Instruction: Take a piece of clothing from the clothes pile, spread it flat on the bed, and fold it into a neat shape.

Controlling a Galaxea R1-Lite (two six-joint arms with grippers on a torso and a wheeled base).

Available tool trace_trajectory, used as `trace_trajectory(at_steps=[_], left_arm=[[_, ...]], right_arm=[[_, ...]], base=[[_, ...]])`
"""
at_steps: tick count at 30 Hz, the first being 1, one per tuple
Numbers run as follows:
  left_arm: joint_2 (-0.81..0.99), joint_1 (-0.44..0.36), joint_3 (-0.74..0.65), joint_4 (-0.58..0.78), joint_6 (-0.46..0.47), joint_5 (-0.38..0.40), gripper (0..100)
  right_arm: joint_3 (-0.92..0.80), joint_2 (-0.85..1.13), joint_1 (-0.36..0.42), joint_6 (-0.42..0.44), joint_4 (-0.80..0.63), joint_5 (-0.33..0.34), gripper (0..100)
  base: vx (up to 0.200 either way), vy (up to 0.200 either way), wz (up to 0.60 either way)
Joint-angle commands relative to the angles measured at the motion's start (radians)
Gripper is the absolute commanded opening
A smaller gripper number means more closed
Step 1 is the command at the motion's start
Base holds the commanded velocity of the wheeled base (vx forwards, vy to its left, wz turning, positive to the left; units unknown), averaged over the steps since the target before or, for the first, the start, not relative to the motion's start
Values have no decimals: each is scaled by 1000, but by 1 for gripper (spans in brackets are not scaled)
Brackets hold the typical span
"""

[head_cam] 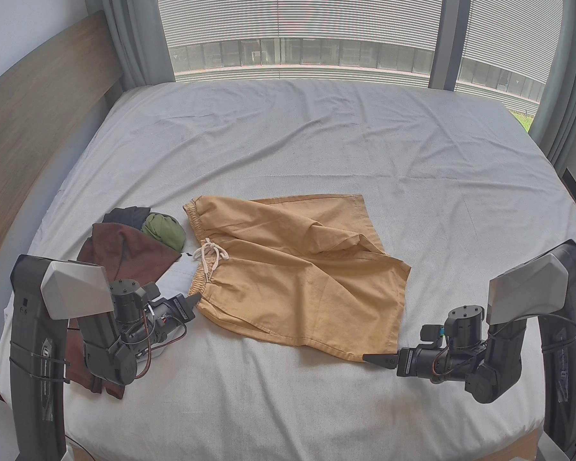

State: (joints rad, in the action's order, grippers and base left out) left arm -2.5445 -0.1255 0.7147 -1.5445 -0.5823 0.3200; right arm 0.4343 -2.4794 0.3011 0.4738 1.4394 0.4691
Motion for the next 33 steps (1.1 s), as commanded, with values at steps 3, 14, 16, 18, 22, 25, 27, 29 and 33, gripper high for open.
trace_trajectory(at_steps=[3,14,16,18,22,25,27,29,33], left_arm=[[1,1,0,0,-1,1,0],[4,9,-4,0,-1,2,0],[21,9,-14,0,-2,4,0],[49,10,-35,0,-7,5,0],[124,10,-112,0,-10,30,0],[158,10,-166,0,-7,53,0],[187,12,-218,0,-4,71,0],[204,12,-253,1,-4,73,0],[225,20,-320,1,56,74,0]], right_arm=[[8,-6,0,2,-2,-6,100],[-6,8,-28,-1,-2,-40,0],[-28,30,-28,-4,-2,-40,0],[-46,60,-28,-6,-8,-40,0],[-65,97,-33,-31,-56,-40,0],[-68,114,-46,-72,-99,-40,0],[-74,129,-56,-109,-143,-40,0],[-83,142,-57,-123,-162,-40,0],[-104,162,-57,-129,-169,-40,0]], base=[[0,0,0],[0,0,0],[0,0,0],[0,0,0],[0,0,0],[0,0,0],[0,0,0],[0,0,0],[0,0,0]])
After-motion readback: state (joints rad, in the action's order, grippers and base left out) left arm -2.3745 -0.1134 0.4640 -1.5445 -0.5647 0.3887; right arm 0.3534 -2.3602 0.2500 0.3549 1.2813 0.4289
